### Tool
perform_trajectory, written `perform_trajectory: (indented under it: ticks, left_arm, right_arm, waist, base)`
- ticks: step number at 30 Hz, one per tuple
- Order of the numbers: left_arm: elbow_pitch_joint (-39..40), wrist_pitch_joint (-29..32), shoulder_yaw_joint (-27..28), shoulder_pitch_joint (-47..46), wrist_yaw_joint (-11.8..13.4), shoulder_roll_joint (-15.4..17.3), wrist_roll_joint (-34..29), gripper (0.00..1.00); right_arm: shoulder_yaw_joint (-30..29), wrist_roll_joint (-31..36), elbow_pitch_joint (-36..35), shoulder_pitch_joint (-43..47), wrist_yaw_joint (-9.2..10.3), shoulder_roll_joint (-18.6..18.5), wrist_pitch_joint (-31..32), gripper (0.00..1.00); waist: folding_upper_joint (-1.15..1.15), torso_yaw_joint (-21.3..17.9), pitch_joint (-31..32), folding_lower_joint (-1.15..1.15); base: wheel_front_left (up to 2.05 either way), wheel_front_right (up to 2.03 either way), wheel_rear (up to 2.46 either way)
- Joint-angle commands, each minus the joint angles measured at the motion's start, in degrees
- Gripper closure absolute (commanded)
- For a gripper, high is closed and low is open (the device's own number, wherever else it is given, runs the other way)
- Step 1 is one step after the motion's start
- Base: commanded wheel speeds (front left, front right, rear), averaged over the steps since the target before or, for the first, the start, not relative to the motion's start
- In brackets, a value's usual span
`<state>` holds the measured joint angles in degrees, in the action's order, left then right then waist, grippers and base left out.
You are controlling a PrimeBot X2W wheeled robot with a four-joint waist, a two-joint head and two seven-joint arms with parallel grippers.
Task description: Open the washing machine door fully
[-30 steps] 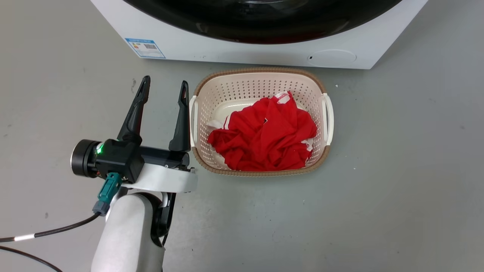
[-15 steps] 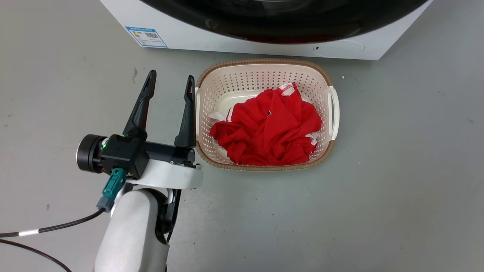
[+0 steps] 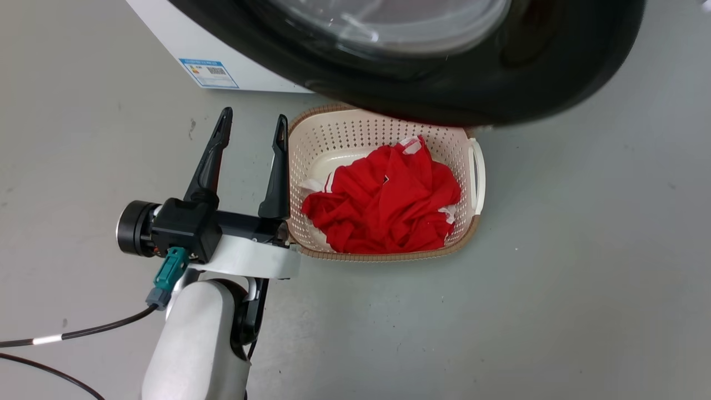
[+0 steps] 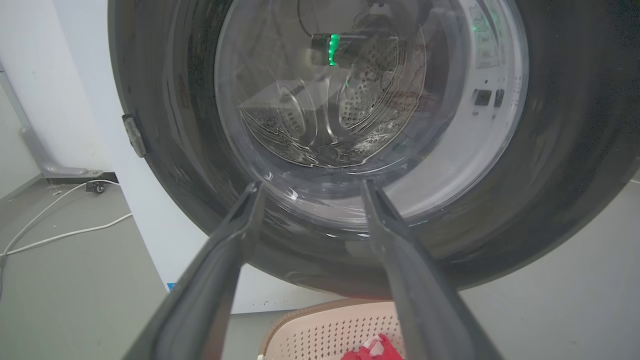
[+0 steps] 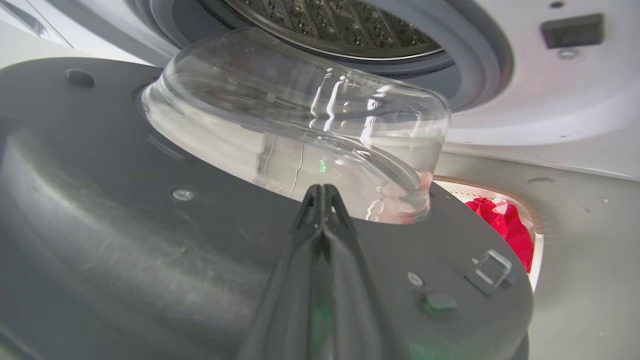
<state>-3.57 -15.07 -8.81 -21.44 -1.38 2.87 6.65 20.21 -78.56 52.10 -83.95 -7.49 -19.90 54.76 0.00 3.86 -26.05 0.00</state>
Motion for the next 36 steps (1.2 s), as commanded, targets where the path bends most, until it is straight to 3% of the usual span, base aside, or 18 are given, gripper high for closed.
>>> perform_trajectory:
  ticks: [1, 17, 36]
  left_arm:
    - [-0.21, -0.15, -0.09, 0.63, 0.19, 0.01, 0.02, 0.0]
    - [-3.28, -0.15, 1.08, 7.47, -1.45, 0.01, -1.57, 0.0]
    - [-5.03, -0.15, 1.44, 12.44, -3.22, 0.11, -3.2, 0.0]
  right_arm:
    - [0.46, -0.78, -1.43, 2.27, 0.0, 1.47, 1.39, 1.0]
    - [2.73, -6.39, -17.05, 23.41, 0.0, 6.04, 11.31, 1.0]
    - [5.02, -7.39, -27.29, 38.78, 0.0, 10.55, 12.49, 1.0]
  waist:
    - [0.0, -0.15, 0.82, 0.0]
    - [0.0, 0.31, 13.72, 0.0]
    - [0.0, 2.42, 20.49, 0.0]
  base:
    - [0.0, 0.0, 0.0]
    - [0.0, 0.0, 0.0]
    - [0.0, 0.0, 0.0]
